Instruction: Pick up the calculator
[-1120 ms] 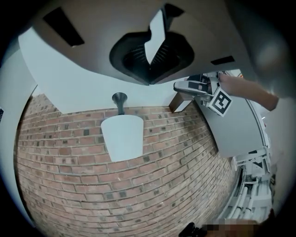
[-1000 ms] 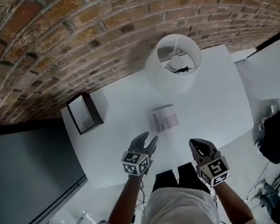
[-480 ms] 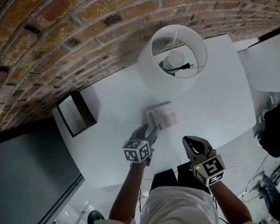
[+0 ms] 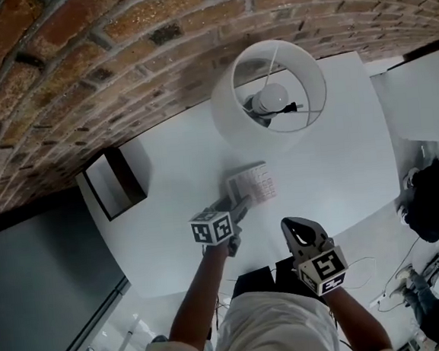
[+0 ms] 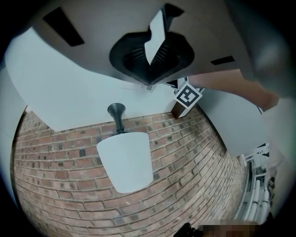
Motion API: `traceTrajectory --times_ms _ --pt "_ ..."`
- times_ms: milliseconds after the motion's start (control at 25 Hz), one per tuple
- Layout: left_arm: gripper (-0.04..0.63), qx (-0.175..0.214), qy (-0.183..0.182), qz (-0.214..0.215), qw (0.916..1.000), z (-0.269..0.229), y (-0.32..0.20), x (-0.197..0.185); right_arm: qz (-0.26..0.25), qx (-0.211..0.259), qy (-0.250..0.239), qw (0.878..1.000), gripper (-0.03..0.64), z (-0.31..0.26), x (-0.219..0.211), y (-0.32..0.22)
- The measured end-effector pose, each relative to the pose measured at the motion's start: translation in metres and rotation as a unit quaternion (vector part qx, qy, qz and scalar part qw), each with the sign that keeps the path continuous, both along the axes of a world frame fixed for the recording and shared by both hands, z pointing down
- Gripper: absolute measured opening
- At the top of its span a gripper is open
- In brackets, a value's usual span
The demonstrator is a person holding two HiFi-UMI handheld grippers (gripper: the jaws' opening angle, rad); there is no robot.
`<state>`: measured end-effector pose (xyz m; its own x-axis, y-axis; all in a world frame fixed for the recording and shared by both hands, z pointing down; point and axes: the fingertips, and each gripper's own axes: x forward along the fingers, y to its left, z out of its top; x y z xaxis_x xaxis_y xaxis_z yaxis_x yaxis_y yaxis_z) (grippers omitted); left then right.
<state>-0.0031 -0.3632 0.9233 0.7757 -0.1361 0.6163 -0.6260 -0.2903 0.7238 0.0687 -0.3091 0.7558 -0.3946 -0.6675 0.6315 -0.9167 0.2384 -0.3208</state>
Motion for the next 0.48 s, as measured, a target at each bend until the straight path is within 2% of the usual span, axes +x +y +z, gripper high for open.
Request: traceTrajectory --times_ms 120,240,280,480 --pt "0.242 -0.029 0.012 -0.008 0.9995 0.0049 -0.0007 0.0001 0.002 -0.001 -0.003 1.0 0.011 0.0031 -0.0022 0.0004" --pt "0.182 -0.056 0.034 -0.023 0.9976 0.0088 -0.0012 0.0053 0.003 -0.006 0.0 1.0 0.011 0.003 0.0001 0.0012" --pt "0.14 -0.066 0.042 -0.03 0.9965 0.0101 -0.0012 0.0057 0.004 -0.01 0.001 1.0 0.011 0.0029 0.0008 0.0017" --pt "0.114 -0.097 0.091 -0.066 0.9889 0.0035 -0.0036 0.0026 0.012 -0.007 0.007 1.0 0.011 -0.0013 0.0058 0.0015"
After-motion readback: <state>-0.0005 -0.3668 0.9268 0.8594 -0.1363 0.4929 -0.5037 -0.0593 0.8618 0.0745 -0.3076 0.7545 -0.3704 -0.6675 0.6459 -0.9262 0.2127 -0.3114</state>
